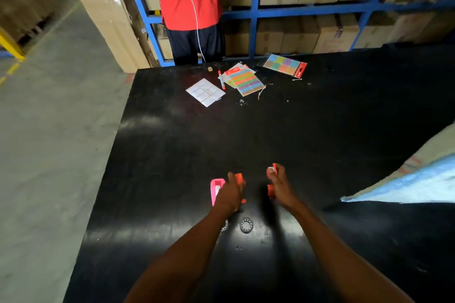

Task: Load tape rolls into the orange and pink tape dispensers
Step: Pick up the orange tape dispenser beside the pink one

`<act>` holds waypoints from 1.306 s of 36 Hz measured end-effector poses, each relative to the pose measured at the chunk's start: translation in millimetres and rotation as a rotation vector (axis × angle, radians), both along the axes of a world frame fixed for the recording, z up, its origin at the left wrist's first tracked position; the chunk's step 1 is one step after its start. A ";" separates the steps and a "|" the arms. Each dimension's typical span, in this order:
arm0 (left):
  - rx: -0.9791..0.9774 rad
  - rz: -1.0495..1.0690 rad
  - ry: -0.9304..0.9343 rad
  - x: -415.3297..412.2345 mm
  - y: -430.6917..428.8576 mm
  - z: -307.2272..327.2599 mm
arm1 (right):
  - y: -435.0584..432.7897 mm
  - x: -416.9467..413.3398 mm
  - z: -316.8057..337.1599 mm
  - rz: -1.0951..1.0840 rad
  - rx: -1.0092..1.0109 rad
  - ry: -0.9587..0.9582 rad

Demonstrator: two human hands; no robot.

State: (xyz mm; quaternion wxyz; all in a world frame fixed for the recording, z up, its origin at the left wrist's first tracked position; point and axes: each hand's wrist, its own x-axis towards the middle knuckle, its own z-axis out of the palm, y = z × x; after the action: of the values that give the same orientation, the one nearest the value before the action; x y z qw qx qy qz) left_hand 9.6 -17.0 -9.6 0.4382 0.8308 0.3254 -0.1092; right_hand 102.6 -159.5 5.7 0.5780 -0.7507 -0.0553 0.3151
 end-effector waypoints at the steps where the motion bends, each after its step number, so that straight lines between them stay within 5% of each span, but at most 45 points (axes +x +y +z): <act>1: 0.071 -0.045 0.069 4.0 -4.7 -5.1 | -1.8 -1.3 -2.2 0.016 -0.009 0.004; 7: 0.359 -0.111 0.264 24.7 -19.1 -22.1 | -21.8 -3.4 -12.7 0.098 -0.067 0.012; 18: 0.374 -0.095 0.337 37.3 -16.6 -45.8 | -30.7 -10.4 -43.4 0.087 -0.074 0.064; 28: 0.465 -0.156 0.285 27.9 -15.1 6.1 | -27.7 -25.0 -27.1 0.048 0.001 0.052; 30: 0.373 -0.091 0.185 25.2 -14.1 12.7 | -28.8 -28.0 -26.3 0.036 0.011 0.041; 34: -0.288 0.108 -0.038 14.8 -21.8 29.9 | -31.0 -35.7 -18.8 0.019 0.016 0.010; 36: -0.461 0.083 -0.065 8.3 -24.8 37.9 | -31.3 -38.2 -17.1 0.033 0.014 -0.016; 40: -0.561 -0.033 -0.096 -3.9 -30.5 47.1 | -33.2 -41.6 -26.3 0.073 -0.005 -0.078; 47: -0.459 -0.106 -0.188 -10.4 -45.4 49.3 | -45.6 -47.0 -25.3 0.099 -0.023 -0.131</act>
State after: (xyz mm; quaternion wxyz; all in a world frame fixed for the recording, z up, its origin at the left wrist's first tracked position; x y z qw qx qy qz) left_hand -0.7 -62.4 39.7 0.6374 0.7319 0.2060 -0.1253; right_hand 55.6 -205.1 -19.6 0.5481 -0.7728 -0.1263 0.2941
